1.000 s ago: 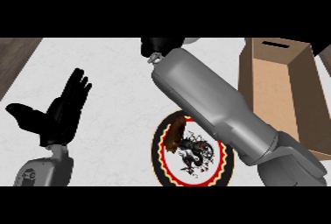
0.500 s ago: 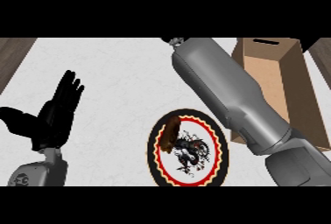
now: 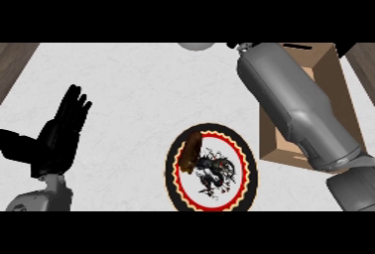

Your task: Pick the cupcake from the plate and place it in the cardboard box

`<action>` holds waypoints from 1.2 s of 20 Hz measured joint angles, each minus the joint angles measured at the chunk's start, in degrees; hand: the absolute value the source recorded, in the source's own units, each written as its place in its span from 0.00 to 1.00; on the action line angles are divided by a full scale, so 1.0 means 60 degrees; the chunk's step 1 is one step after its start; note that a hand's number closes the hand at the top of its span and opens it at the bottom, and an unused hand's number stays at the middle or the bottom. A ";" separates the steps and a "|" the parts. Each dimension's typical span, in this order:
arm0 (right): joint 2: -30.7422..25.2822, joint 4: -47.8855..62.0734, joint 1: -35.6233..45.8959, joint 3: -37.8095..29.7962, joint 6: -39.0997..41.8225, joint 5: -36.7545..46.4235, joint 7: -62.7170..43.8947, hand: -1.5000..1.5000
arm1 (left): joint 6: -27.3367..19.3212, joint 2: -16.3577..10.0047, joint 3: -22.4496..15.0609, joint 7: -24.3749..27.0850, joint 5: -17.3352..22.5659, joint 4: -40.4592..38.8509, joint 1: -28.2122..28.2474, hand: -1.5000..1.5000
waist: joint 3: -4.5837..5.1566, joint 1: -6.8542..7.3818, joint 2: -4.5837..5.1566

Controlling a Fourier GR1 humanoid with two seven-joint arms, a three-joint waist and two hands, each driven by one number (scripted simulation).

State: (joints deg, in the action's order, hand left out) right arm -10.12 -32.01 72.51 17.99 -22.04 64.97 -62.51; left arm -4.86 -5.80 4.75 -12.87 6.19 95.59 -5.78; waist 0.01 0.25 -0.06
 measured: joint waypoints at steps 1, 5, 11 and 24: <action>-0.0080 0.0027 -0.0131 -0.0043 -0.0003 0.0070 0.0045 1.00 | 0.0036 -0.0060 0.0061 -0.0068 0.0061 0.0079 0.0015 0.50 | 0.0001 0.0003 -0.0001; -0.0513 0.0362 -0.0638 -0.0407 -0.0200 0.0130 0.0400 1.00 | 0.0138 -0.0092 0.0096 -0.0052 0.0143 0.0131 0.0084 0.50 | 0.0000 0.0035 0.0024; -0.0835 0.1123 -0.1232 -0.0907 0.1068 -0.0476 0.0985 0.00 | 0.0200 -0.0195 0.0179 -0.0065 0.0175 0.0095 -0.0040 0.50 | 0.0001 0.0030 0.0035; -0.1555 0.0594 -0.2251 -0.1974 -0.0734 -0.1231 0.2804 0.00 | -0.0040 0.0063 -0.0075 -0.0129 -0.0084 0.0043 -0.0174 0.50 | 0.0035 0.0093 -0.0048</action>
State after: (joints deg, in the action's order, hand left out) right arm -19.45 -28.45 59.01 6.15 -26.44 57.58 -45.69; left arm -5.09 -5.42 4.30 -13.64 5.69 95.85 -6.82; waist 0.22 0.81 -0.35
